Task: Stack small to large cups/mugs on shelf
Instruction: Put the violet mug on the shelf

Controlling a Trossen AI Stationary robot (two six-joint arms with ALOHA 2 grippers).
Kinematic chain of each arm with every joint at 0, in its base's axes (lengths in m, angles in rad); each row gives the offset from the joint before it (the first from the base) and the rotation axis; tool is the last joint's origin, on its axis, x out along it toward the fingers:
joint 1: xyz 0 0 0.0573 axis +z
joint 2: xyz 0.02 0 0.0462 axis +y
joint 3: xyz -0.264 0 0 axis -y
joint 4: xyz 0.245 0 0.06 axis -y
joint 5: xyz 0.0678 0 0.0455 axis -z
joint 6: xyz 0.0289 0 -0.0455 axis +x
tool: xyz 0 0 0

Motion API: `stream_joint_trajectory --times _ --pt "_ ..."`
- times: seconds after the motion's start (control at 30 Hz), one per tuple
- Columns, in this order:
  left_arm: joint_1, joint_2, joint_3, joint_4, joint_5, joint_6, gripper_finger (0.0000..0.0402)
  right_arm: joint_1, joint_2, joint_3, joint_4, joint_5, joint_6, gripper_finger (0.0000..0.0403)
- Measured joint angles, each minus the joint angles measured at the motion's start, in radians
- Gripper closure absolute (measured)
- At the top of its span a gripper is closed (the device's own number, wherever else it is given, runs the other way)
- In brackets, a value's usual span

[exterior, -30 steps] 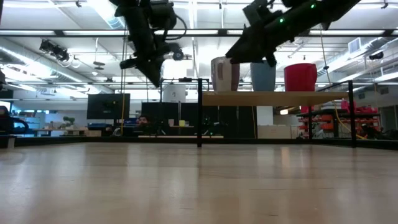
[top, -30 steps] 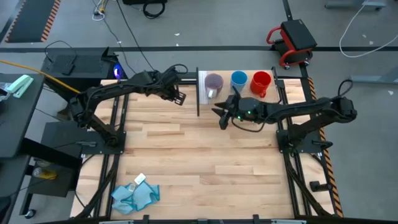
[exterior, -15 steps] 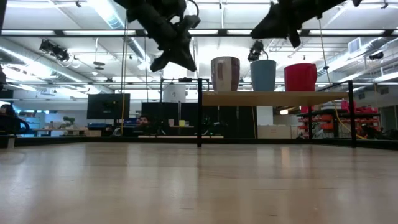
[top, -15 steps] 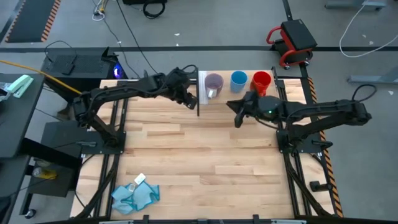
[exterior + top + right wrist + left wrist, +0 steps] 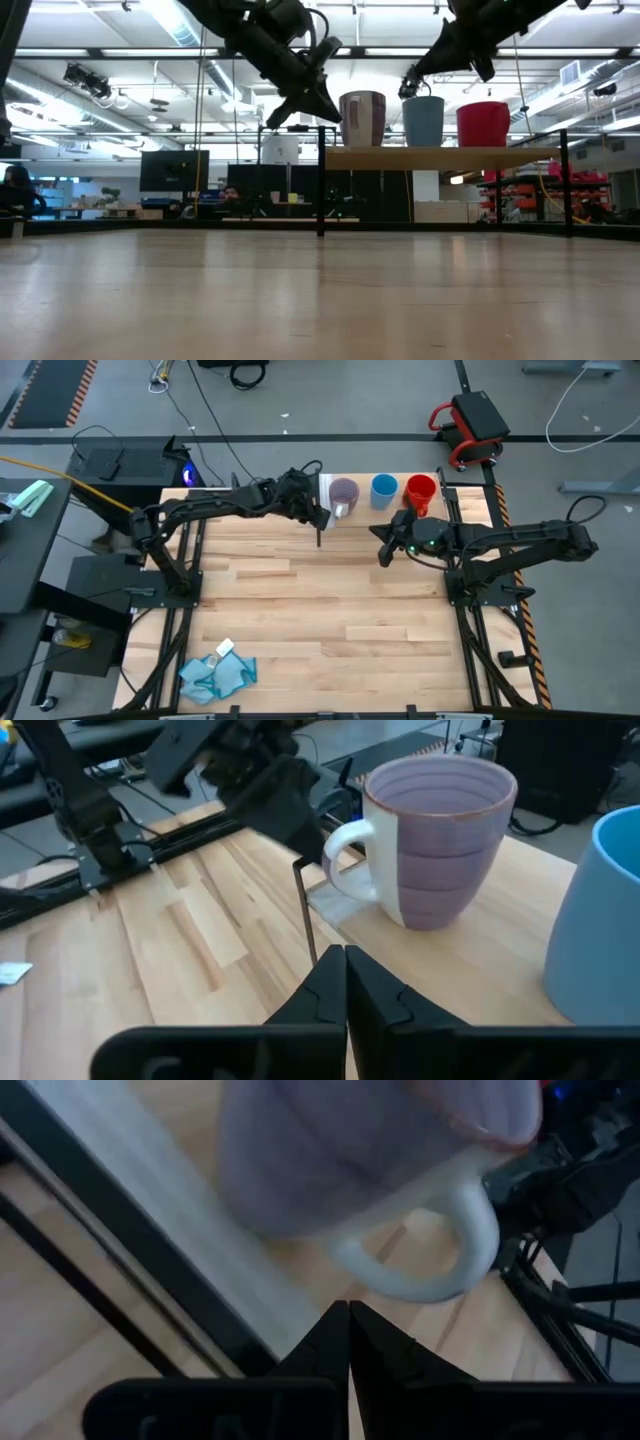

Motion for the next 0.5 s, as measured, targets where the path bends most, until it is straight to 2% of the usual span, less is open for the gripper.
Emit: stream_joint_trajectory --times 0.5 --pt "0.006 0.003 -0.001 0.09 0.046 -0.044 0.0386 -0.018 0.003 0.0 -0.005 0.016 -0.013 0.0401"
